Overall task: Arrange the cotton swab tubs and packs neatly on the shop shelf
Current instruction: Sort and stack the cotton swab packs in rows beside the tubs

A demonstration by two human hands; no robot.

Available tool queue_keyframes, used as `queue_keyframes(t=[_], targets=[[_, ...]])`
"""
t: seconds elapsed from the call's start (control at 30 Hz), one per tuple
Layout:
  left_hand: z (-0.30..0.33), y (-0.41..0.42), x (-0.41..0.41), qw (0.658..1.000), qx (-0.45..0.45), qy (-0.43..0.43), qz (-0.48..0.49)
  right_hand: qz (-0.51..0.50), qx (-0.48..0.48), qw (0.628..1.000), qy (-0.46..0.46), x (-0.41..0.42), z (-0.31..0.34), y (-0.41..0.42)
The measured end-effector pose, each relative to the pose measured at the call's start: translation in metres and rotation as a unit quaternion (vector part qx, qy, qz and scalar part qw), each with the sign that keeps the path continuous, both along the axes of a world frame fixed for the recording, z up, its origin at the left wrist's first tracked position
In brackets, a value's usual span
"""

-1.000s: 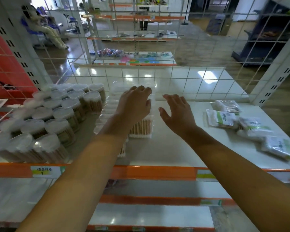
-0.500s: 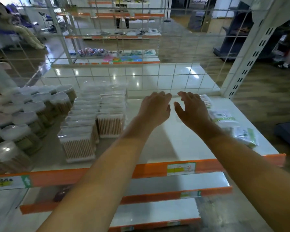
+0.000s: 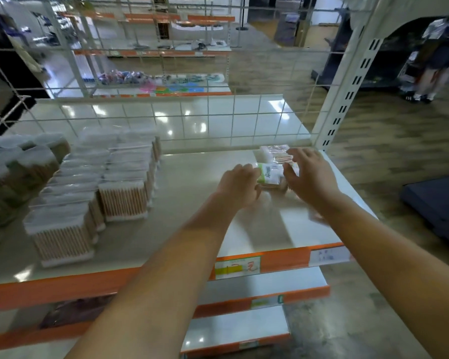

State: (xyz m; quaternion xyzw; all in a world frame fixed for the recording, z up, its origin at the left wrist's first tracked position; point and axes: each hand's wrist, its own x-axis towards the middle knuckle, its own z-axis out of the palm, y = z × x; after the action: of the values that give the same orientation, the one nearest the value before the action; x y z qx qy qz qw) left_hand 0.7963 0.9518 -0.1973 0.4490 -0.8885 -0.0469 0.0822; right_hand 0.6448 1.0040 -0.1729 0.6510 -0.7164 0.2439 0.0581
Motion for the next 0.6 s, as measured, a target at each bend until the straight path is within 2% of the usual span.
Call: queue_keyframes(t=[0.2, 0.37, 0.47, 0.6], targets=[[-0.021, -0.006, -0.02, 0.992, 0.017, 0.008, 0.128, -0.01, -0.022, 1.0, 0.002, -0.019, -0.008, -0.001], [-0.026, -0.006, -0.032, 0.971, 0.091, 0.037, 0.216, -0.009, -0.039, 0.999, -0.005, -0.029, -0.014, -0.001], [-0.023, -0.006, -0.036, 0.967, 0.108, 0.035, 0.226, -0.009, -0.048, 0.999, -0.01, -0.033, -0.016, -0.002], [-0.023, -0.009, -0.04, 0.974, 0.102, 0.057, 0.193, 0.003, -0.069, 0.998, -0.008, -0.034, -0.017, -0.002]])
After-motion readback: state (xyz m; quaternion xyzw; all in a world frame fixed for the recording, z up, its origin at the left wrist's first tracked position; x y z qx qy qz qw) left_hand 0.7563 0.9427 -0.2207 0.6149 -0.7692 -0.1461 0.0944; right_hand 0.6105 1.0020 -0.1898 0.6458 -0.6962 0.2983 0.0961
